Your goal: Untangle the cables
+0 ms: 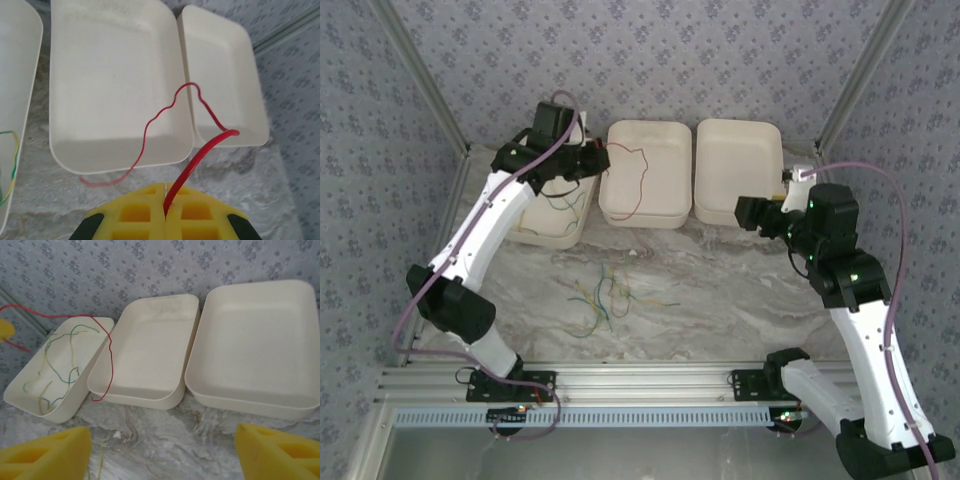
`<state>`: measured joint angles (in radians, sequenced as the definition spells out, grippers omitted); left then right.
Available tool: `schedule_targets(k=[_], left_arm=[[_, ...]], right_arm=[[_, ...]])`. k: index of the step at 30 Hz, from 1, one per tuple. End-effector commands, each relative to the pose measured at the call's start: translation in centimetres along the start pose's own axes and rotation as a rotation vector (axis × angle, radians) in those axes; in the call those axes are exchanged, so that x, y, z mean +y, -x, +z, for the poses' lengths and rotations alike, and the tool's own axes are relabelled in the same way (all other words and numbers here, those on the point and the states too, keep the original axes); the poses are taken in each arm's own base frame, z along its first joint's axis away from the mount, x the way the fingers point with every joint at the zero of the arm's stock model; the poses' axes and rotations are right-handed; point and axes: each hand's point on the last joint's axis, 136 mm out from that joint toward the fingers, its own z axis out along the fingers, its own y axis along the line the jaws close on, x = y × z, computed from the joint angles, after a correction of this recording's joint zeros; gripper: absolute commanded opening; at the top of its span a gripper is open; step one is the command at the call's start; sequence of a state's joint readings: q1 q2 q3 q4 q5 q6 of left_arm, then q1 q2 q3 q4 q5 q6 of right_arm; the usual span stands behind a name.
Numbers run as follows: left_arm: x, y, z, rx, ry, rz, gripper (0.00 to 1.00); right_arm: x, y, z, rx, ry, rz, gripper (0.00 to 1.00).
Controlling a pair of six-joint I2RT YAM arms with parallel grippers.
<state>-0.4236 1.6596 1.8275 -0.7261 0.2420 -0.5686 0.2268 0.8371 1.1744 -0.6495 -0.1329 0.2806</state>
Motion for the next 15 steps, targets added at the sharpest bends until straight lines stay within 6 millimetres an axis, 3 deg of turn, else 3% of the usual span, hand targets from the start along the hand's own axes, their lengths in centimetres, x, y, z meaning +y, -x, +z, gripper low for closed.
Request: schedule_targets(k=[1,3,6,11,15], left_arm=[[-3.8,5.6,-1.9,-0.129,-0.214,-0.071,0.0],[-4.6,7.6,-1.8,-0.17,-0.258,-0.096,0.0],[-5.2,9.8,0.3,-0.194,-0.305,-0.131,0.0],[-4.1,11.2,6.5,-0.154,-0.29,-0.182,0.0],[-2.0,10.5,11.7,-0.109,-0.245,-0.218,0.0]], right_arm=[[1.3,-0.6,-0.8,-0.042,0.081,0.1,0.77],[1.4,-1.3,-1.3,-0.049,0.098,0.125,0.76],[1.4,-2.3,-2.0,-0.063,0.106,0.148,0.76],[1.4,-3.5,-2.8,-0.054,0.12,0.174,0.76],[1.6,-4.1,-3.2,-0.05,0.135,0.182,0.76]])
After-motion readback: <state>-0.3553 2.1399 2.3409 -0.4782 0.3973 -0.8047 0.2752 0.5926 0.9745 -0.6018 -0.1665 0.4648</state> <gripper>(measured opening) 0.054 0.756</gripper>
